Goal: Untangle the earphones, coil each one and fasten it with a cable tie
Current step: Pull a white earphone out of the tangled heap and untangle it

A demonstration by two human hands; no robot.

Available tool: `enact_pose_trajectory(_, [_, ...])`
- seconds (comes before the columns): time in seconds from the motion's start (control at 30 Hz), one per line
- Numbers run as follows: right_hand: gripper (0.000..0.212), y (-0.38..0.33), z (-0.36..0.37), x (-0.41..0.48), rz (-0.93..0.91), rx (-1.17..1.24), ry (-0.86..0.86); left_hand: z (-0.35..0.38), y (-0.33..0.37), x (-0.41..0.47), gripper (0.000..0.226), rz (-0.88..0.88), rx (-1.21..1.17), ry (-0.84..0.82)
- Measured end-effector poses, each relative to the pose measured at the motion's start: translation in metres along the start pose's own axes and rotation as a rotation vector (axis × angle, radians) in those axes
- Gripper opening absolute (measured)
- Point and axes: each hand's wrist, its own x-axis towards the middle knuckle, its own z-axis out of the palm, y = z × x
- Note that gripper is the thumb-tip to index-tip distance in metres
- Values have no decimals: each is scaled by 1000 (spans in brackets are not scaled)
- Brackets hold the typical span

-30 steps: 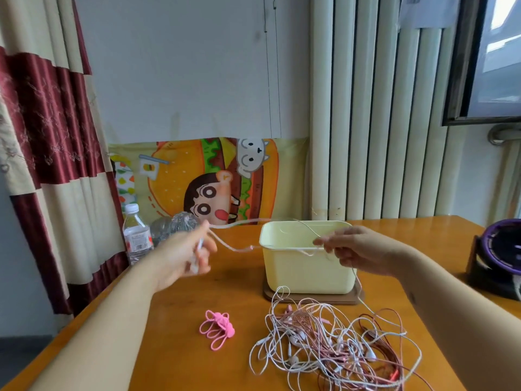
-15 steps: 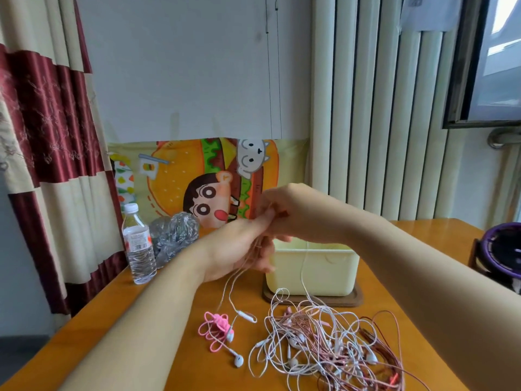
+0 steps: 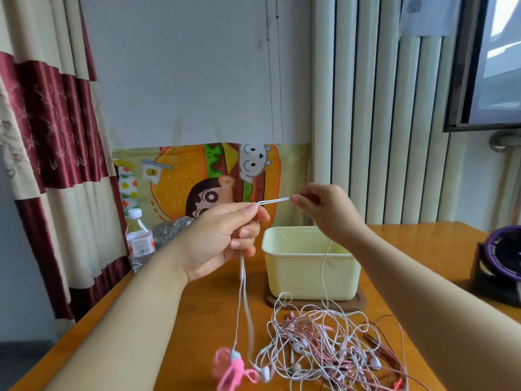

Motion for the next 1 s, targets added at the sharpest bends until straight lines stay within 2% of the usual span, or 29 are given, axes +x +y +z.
enact_pose_trajectory(0.23, [15,14,8,1,124,28,144,-4,-16,2,24,-68,14,20])
enact_pose_trajectory(0.6, [18,44,17,-16,210,-45,109,-17,-67,11,23,-161,130,101])
enact_pose_trajectory(0.7, [17,54,18,-21,321,17,122,-22,-85,9,20,-222,254,90])
enact_pose_trajectory(0.77, [20,59,18,-24,524,307,152,-23,-102,6,17,-262,325,81])
enact_pose_trajectory(0.83, [22,55,16,-26,791,871,194,-24,-121,3,15,-293,415,73])
enact_pose_trajectory(0.9, [22,51,17,-28,921,1374,244,-24,-137,-1,16,-339,484,58])
enact_pose_trajectory(0.93, [25,48,18,-29,928,1481,221,-24,-144,-3,17,-363,500,53])
enact_pose_trajectory(0.97, [30,44,20,-29,908,1466,140,-24,-150,-5,19,-384,505,51])
enact_pose_trajectory(1.0, [32,40,21,-31,843,1335,19,-24,-154,-6,22,-395,492,57])
